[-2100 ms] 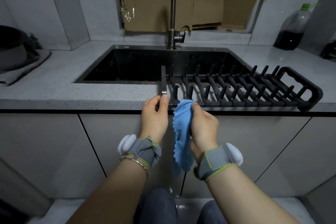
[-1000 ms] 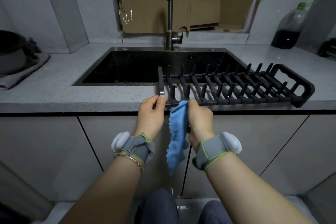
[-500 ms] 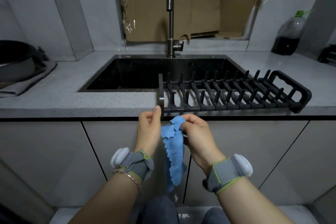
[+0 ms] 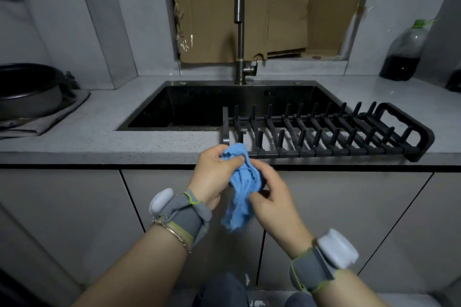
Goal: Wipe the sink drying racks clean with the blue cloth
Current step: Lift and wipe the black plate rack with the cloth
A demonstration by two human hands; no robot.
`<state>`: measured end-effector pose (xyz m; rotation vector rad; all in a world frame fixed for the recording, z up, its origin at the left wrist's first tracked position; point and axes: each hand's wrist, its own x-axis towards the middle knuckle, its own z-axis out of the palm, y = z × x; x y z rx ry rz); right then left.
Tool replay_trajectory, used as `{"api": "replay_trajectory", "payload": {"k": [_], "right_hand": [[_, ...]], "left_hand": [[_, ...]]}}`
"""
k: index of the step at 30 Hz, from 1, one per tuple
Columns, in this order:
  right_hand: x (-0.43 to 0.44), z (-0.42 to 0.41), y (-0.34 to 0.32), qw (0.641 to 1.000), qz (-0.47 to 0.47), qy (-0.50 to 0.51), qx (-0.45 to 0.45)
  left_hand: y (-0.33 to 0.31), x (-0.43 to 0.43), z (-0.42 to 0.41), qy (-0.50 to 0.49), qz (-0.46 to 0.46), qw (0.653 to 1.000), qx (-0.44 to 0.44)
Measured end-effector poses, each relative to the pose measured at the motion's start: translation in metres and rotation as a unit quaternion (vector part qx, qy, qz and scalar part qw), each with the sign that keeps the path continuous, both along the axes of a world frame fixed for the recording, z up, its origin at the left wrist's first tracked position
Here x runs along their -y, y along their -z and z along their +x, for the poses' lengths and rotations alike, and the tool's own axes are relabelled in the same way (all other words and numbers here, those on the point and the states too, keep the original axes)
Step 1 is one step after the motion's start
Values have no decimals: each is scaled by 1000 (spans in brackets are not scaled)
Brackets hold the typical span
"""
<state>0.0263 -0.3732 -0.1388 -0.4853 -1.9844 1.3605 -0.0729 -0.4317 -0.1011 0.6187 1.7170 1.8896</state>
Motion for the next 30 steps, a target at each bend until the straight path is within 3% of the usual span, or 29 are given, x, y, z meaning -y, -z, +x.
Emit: {"api": "replay_trajectory", "payload": {"k": [3, 5, 9, 11, 13, 16, 18, 19, 30], "right_hand": [[10, -2, -13, 989, -96, -107, -36], [2, -7, -17, 996, -56, -62, -32], [-16, -13, -37, 993, 62, 86, -42], [-19, -18, -54, 980, 156, 113, -42], [-19, -27, -69, 963, 258, 83, -1], [-19, -37, -73, 907, 394, 0, 147], [-18, -36, -72, 865, 466, -17, 187], [-17, -99, -71, 845, 489, -36, 214], [-77, -163, -116, 818, 470, 39, 330]], "left_hand": [[-14, 5, 9, 52, 38, 998, 2], [-20, 9, 4, 67, 7, 997, -36], [-8, 11, -25, -120, -46, 982, -139], [1, 10, -26, -101, -90, 974, -181], [6, 6, -18, -49, -105, 970, -215], [19, -5, -5, -62, -107, 957, -260], [20, -9, -6, -101, -98, 963, -229], [37, -12, -66, -129, -84, 971, -182], [30, -16, -41, -91, -39, 961, -258]]}}
